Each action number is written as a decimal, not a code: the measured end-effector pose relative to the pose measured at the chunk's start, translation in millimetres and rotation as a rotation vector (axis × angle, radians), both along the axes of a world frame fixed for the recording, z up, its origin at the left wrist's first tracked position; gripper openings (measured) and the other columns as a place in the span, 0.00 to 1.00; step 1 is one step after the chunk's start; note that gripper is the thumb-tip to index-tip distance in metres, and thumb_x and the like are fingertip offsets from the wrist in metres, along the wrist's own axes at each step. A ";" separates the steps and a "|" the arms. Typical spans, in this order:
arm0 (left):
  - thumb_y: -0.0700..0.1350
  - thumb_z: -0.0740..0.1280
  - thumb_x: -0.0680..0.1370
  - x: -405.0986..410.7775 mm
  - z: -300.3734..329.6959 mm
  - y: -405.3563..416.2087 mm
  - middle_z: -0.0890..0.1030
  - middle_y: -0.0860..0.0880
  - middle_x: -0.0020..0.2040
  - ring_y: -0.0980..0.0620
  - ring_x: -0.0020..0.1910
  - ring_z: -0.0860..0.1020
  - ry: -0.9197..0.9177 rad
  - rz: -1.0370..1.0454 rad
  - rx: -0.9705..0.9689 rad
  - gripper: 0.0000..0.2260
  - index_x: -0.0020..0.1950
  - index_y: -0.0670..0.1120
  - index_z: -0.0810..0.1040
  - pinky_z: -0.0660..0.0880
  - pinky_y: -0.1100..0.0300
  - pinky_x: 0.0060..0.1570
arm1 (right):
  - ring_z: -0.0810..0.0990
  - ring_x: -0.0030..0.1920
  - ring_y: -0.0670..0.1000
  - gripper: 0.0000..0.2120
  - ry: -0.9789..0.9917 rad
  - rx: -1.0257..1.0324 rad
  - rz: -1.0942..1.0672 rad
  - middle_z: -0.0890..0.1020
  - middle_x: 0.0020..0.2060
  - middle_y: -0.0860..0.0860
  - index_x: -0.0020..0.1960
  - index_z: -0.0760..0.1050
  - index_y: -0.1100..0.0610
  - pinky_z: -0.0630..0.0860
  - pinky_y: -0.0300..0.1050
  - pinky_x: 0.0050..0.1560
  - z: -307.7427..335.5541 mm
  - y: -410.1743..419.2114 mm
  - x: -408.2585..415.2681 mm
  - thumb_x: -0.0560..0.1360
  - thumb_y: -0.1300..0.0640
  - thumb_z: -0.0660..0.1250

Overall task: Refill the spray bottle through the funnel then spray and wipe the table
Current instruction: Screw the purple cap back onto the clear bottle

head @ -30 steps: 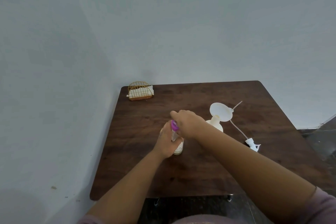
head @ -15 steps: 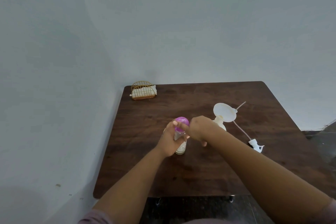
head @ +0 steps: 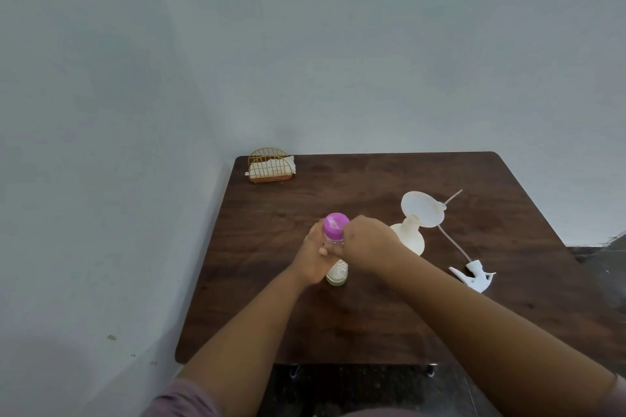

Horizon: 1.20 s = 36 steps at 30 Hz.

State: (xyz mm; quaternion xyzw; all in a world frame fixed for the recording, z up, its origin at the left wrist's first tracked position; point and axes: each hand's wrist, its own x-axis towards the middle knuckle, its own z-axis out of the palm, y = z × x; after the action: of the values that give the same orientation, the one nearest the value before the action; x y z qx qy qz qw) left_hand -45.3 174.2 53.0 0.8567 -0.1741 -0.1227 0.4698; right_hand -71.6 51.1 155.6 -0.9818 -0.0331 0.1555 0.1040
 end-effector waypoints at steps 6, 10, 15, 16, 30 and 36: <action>0.38 0.71 0.75 -0.1 3.1 -3.2 0.74 0.49 0.63 0.53 0.63 0.73 0.012 -0.017 -0.013 0.20 0.65 0.45 0.71 0.72 0.60 0.60 | 0.71 0.55 0.54 0.13 -0.299 -0.029 0.321 0.71 0.54 0.54 0.59 0.70 0.57 0.72 0.45 0.47 -6.6 -1.1 5.1 0.75 0.62 0.65; 0.40 0.70 0.76 -4.8 2.2 -1.4 0.68 0.44 0.72 0.52 0.71 0.67 0.076 0.010 0.044 0.29 0.74 0.40 0.63 0.65 0.61 0.69 | 0.75 0.53 0.57 0.10 -0.284 -0.038 0.073 0.73 0.51 0.56 0.58 0.69 0.58 0.73 0.47 0.47 -24.2 8.7 -2.2 0.79 0.56 0.61; 0.49 0.68 0.72 -9.7 1.8 -1.6 0.74 0.60 0.54 0.57 0.56 0.75 -0.036 0.025 -0.022 0.17 0.61 0.54 0.73 0.73 0.55 0.59 | 0.76 0.35 0.52 0.17 -0.041 0.061 0.058 0.77 0.30 0.52 0.37 0.71 0.57 0.73 0.46 0.43 -4.0 -2.1 4.4 0.81 0.49 0.57; 0.52 0.68 0.72 -8.3 3.2 -1.0 0.75 0.58 0.56 0.53 0.59 0.75 -0.056 0.030 -0.039 0.18 0.61 0.55 0.74 0.73 0.52 0.61 | 0.78 0.36 0.54 0.11 0.066 0.045 0.148 0.81 0.33 0.55 0.40 0.72 0.56 0.76 0.46 0.44 1.2 -4.3 6.0 0.80 0.55 0.60; 0.49 0.70 0.73 -1.5 -9.2 -6.8 0.74 0.49 0.66 0.49 0.67 0.72 0.035 0.031 0.029 0.26 0.70 0.49 0.69 0.68 0.50 0.68 | 0.79 0.53 0.54 0.21 -0.231 -0.114 0.106 0.73 0.60 0.55 0.69 0.66 0.57 0.76 0.44 0.47 -30.5 4.6 7.6 0.78 0.53 0.62; 0.57 0.69 0.73 -4.2 -15.5 -8.3 0.75 0.57 0.62 0.53 0.63 0.73 0.033 0.023 0.050 0.26 0.69 0.58 0.67 0.73 0.48 0.63 | 0.76 0.36 0.49 0.32 -0.115 -0.098 -0.058 0.76 0.29 0.49 0.30 0.73 0.56 0.70 0.43 0.40 2.0 -4.7 10.1 0.78 0.34 0.49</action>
State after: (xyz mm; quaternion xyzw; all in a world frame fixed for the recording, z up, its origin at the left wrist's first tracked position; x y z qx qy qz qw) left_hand -49.5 165.8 37.5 0.8680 -0.1531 -0.1358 0.4523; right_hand -61.5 46.4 157.6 -0.9935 -0.0030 0.0975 0.0581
